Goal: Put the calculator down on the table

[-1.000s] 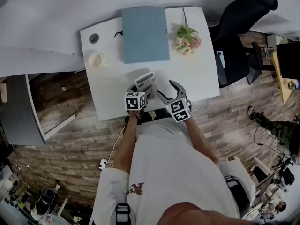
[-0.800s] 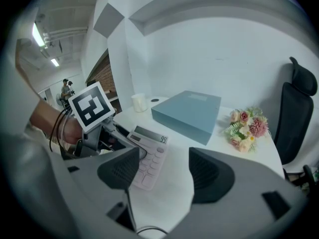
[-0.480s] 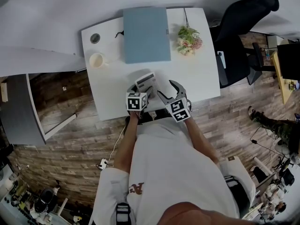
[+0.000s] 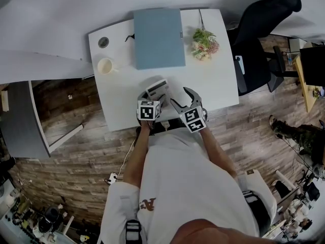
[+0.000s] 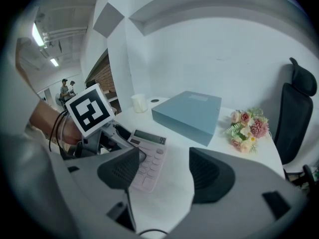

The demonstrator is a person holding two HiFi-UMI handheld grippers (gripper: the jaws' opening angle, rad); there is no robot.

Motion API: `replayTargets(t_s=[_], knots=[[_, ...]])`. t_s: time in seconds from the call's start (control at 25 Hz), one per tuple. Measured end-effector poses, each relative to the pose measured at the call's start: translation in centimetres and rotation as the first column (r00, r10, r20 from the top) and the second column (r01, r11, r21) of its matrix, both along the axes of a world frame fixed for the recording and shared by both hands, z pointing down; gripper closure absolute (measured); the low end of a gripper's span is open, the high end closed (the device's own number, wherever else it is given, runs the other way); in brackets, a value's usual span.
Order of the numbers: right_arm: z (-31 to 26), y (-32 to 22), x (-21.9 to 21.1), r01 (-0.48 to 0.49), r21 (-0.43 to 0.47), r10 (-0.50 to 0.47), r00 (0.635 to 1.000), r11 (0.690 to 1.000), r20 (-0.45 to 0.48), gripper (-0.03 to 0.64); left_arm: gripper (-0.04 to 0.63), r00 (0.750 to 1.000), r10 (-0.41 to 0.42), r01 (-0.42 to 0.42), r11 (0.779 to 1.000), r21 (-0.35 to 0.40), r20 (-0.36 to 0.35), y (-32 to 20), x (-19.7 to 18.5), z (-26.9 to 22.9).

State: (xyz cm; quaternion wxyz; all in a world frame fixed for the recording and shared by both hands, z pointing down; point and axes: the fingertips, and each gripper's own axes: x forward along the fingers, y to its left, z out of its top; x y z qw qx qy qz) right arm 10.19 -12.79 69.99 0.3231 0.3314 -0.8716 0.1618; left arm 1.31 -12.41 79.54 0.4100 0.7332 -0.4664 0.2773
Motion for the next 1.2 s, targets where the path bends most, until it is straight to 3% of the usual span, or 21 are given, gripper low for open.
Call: replayTargets(t_s=[0.24,0.52,0.84,1.04,1.2], knots=[[0.0,0.0,0.1,-0.003,0.001,0.003,1.0,1.0,-0.002,0.308,0.181,0.998,0.025,-0.026,1.0,0.015,0.056,-0.1,-0.4,0.2],[-0.1,-0.1,-0.3,-0.006,0.009,0.006,1.0,1.0,-0.002,0.308,0.186,0.997,0.042,-0.044,0.998,0.038,0.061,0.0,-0.8,-0.2],[-0.5,-0.3,-0.6,-0.013,0.024,0.013,1.0,1.0,-0.001,0.308,0.226,0.998,0.009,-0.017,0.99,0.138,0.058,-0.2,-2.6,-3.0],[-1.6,-0.8,-0.7,-0.025,0.06,0.025,1.0,0.998,0.003,0.31,0.262,0.998,0.001,-0.017,0.966,0.258,0.063,-0.8,-3.7,-6.1],[-3.3,-1.5,-0.7,-0.042,0.11,0.041,0.999,0.993,0.014,0.331,0.326,0.996,-0.003,-0.031,0.926,0.375,0.088,-1.8,-4.5,-9.5]])
